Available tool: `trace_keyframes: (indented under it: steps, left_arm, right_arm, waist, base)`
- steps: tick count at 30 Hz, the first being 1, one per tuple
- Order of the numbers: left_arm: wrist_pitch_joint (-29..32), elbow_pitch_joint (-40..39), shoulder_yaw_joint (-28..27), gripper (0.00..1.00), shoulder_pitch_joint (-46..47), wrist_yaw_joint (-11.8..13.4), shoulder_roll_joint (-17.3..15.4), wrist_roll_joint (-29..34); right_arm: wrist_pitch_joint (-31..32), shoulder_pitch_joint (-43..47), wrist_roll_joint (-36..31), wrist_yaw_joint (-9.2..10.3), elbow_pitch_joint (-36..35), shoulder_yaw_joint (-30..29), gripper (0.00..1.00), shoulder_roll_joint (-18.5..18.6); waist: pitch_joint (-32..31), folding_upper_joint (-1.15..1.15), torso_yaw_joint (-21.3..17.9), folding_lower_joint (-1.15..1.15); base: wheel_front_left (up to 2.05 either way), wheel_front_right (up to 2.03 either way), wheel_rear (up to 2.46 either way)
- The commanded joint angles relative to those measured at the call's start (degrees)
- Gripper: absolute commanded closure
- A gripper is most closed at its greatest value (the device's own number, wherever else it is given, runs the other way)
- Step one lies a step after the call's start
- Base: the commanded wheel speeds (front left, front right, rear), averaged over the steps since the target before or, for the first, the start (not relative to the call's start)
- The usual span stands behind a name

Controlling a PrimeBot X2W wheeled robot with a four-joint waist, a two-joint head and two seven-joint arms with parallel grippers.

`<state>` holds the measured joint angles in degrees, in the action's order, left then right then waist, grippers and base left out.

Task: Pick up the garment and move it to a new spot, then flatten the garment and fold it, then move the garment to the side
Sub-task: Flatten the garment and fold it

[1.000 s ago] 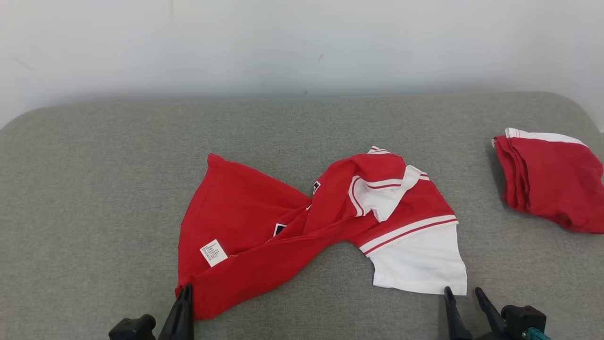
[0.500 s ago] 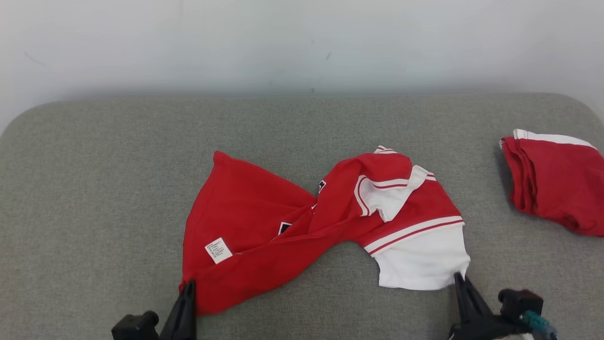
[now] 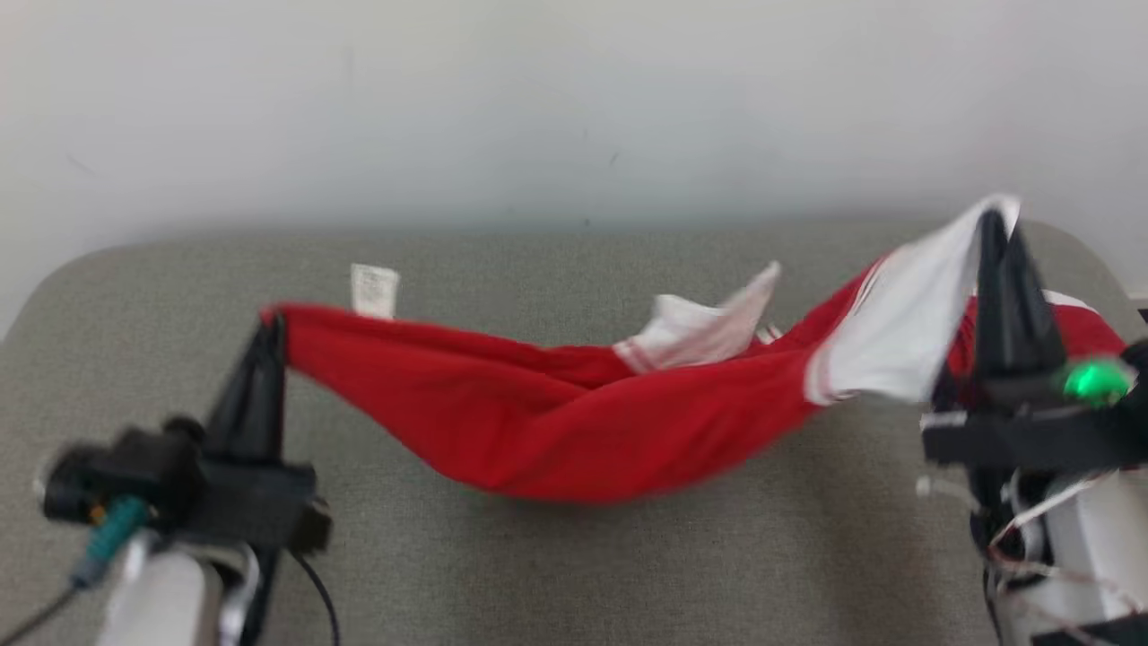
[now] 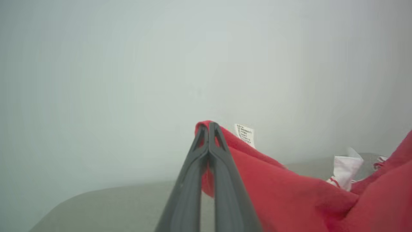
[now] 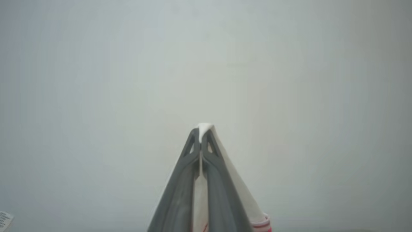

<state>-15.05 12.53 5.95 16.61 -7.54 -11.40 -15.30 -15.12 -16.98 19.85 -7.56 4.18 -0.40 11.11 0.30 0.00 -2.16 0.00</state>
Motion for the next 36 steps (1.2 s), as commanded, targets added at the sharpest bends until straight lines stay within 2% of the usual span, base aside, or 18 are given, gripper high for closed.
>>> trace_keyframes:
  steps: [1, 4, 9, 14, 18, 23, 24, 25, 26, 27, 31, 36]
  left_arm:
    - [-0.18, -1.16, 0.36, 1.00, 2.81, 0.11, -2.01, 0.73]
    - [-0.18, -3.31, 0.87, 1.00, 8.54, 0.11, -5.78, 1.07]
    - [0.16, -2.54, 2.02, 1.00, 16.95, 0.11, -11.13, 0.01]
    - [1.72, -0.30, 4.92, 1.00, 22.24, 0.11, -14.88, -1.60]
    - [2.27, 2.95, 7.14, 1.00, 23.78, 0.12, -15.88, -3.38]
    - [1.46, 10.56, 8.46, 1.00, 23.67, 0.12, -14.07, -4.70]
    - [1.23, 12.08, 8.79, 0.90, 23.53, 0.12, -13.73, -4.64]
    - [0.87, 14.14, 8.79, 0.54, 23.16, 0.17, -13.02, -4.79]
    - [0.65, 16.29, 8.80, 0.22, 22.76, 0.26, -12.40, -5.00]
    - [0.36, 18.31, 8.79, 0.00, 22.53, 0.33, -11.66, -5.16]
    - [-0.11, 26.09, 7.56, 0.00, 21.93, 0.97, -9.09, -6.10]
    - [-0.13, 26.94, 5.73, 0.00, 20.22, 1.87, -7.06, -4.74]
  right_arm:
    - [0.01, -2.40, 0.67, 0.13, -1.68, 0.48, 1.00, 1.04]
    - [0.00, -8.05, 2.03, 0.13, -3.99, 1.08, 1.00, 3.12]
    - [0.00, -16.19, 4.14, 0.13, -4.58, 2.25, 1.00, 6.28]
    - [0.09, -20.61, 5.09, 0.12, -3.50, 4.13, 1.00, 8.69]
    - [0.31, -22.05, 5.62, 0.13, -1.17, 5.59, 1.00, 9.36]
    - [0.17, -22.48, 5.41, 0.13, 2.23, 7.15, 1.00, 8.63]
    - [0.14, -22.44, 5.63, 0.13, 2.73, 7.47, 1.00, 8.27]
    - [0.09, -22.26, 5.66, 0.13, 3.29, 7.80, 1.00, 8.07]
    - [0.04, -21.97, 5.77, 0.13, 3.62, 8.17, 1.00, 7.78]
    - [0.02, -21.66, 5.80, 0.13, 4.08, 8.54, 1.00, 7.61]
    - [-0.06, -20.75, 5.59, 0.13, 5.31, 9.88, 1.00, 6.66]
    - [-0.08, -20.19, 5.12, 0.13, 6.06, 9.80, 1.00, 6.42]
  waist:
    - [-1.14, 0.00, -0.02, 0.00]
    - [-1.93, 0.00, 0.07, 0.00]
    - [-2.12, 0.00, 0.49, 0.00]
    - [-0.82, 0.00, 0.78, 0.00]
    - [1.34, 0.00, 0.97, 0.00]
    - [4.98, 0.00, 1.00, 0.00]
    - [5.74, 0.00, 0.90, 0.00]
    - [6.33, 0.00, 0.83, 0.00]
    - [7.06, 0.00, 0.70, 0.00]
    - [7.60, 0.00, 0.60, 0.00]
    - [9.19, 0.00, -0.20, 0.00]
    - [9.71, 0.00, -0.53, 0.00]
  base:
    - [0.00, 0.00, 0.00]
    - [0.00, 0.00, 0.00]
    - [0.00, 0.00, 0.00]
    - [0.00, 0.00, 0.00]
    - [0.00, 0.00, 0.00]
    - [0.00, 0.00, 0.00]
    - [0.00, 0.00, 0.00]
    - [0.00, 0.00, 0.00]
    - [0.00, 0.00, 0.00]
    - [0.00, 0.00, 0.00]
    - [0.00, 0.00, 0.00]
    - [0.00, 0.00, 0.00]
